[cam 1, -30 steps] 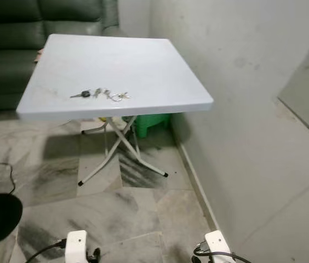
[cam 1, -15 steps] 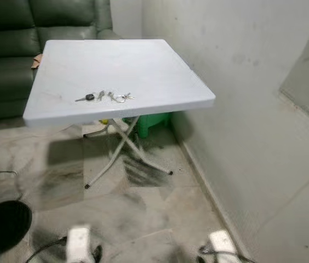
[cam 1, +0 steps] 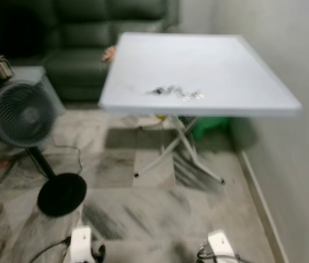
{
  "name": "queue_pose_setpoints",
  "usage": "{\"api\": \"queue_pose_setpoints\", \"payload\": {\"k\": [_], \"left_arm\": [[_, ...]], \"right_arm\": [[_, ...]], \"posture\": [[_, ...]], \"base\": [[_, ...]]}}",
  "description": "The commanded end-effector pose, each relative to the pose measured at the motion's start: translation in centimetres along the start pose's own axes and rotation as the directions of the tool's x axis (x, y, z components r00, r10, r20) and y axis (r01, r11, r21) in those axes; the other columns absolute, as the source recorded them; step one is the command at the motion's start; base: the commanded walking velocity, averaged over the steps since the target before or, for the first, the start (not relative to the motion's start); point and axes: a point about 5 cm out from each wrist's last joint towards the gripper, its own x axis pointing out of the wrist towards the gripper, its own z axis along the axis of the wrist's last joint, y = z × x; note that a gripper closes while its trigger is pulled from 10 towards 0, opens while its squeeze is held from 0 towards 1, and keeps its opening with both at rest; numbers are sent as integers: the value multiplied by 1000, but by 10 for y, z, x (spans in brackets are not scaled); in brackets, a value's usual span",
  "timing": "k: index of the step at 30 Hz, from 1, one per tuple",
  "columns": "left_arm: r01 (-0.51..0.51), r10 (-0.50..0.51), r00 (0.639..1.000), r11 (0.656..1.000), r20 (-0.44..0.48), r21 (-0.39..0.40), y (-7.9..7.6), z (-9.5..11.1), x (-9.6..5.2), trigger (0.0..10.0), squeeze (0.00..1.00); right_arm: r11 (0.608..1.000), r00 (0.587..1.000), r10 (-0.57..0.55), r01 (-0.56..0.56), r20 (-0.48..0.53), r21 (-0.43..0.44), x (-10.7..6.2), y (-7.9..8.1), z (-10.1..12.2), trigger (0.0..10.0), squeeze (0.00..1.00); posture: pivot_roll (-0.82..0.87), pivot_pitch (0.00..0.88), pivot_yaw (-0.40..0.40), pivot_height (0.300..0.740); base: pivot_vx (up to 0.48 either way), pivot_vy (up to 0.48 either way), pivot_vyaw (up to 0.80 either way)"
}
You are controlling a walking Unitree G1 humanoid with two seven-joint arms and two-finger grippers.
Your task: Hang keys on a hook
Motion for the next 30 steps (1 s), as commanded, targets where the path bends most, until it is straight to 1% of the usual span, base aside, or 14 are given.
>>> {"api": "queue_pose_setpoints", "payload": {"k": [1, 3, 6, 10, 12, 15, 16, 20, 21, 22, 24, 25, 29, 30], "left_arm": [[-29, 29, 1000, 999, 8, 13, 10, 4, -1, 10000, 0], [-29, 29, 1000, 999, 9, 14, 10, 4, -1, 10000, 0], [-29, 28, 1000, 999, 11, 14, 10, 4, -1, 10000, 0], [-29, 28, 1000, 999, 11, 14, 10, 4, -1, 10000, 0], [-18, 15, 999, 998, 37, 64, 5, 12, 2, 10000, 0], [-7, 3, 998, 998, 67, 65, 1, 19, 4, 10000, 0], [16, -27, 991, 996, 132, 85, -4, 33, 6, 10000, 0], [35, -60, 960, 995, 272, 93, -12, 64, 8, 10000, 0], [35, -60, 960, 995, 272, 93, -12, 64, 8, 10000, 0], [30, -61, 937, 995, 345, 94, -14, 81, 8, 10000, 0], [28, -61, 926, 995, 372, 94, -15, 87, 7, 10000, 0], [43, -84, 879, 994, 469, 99, -20, 111, 5, 10000, 0], [40, -94, 819, 993, 566, 107, -24, 134, 0, 10000, 0], [35, -93, 777, 994, 623, 105, -27, 150, -4, 10000, 0]], "right_arm": [[1000, 1000, 3, -3, 15, 6, 2, 2, 5, 10000, 0], [1000, 1000, 2, -2, 15, -7, 2, 2, 6, 10000, 0], [999, 1000, -2, 0, 21, 52, 1, 1, 5, 10000, 0], [999, 1000, -2, 0, 21, 52, 1, 1, 5, 10000, 0], [996, 999, -21, 19, 34, 84, 2, -2, 8, 10000, 0], [996, 998, -33, 28, 52, 87, 2, -3, 13, 10000, 0], [995, 993, -38, 28, 110, 94, 4, -4, 27, 10000, 0], [995, 969, -52, 31, 244, 90, 6, -6, 58, 10000, 0], [995, 969, -52, 31, 244, 90, 6, -6, 58, 10000, 0], [994, 949, -55, 24, 310, 104, 6, -8, 74, 10000, 0], [993, 940, -56, 19, 335, 113, 5, -8, 79, 10000, 0], [992, 899, -66, 14, 433, 123, 3, -11, 103, 10000, 0], [992, 849, -60, -6, 525, 124, -2, -14, 124, 10000, 0], [992, 813, -64, -12, 579, 127, -5, -16, 139, 10000, 0]], "posture": [[-115, 0, -46, 724], [-115, 0, -46, 724], [-115, 0, -46, 724], [-115, 0, -46, 724], [-120, 0, -45, 724], [-120, 0, -44, 724], [-119, 0, -44, 724], [-123, 0, -40, 724], [-123, 0, -40, 724], [-124, 0, -39, 724], [-124, 0, -38, 724], [-125, 0, -36, 724], [-125, 0, -33, 724], [-125, 0, -32, 724]], "base": [[0, 349, 800], [0, 349, 800], [0, 337, 769], [0, 337, 769], [0, 0, 0], [0, 0, 0], [0, 0, 0], [0, 0, 0], [0, 0, 0], [0, 0, 0], [0, 0, 0], [0, 0, 0], [0, 0, 0], [0, 0, 0]]}}
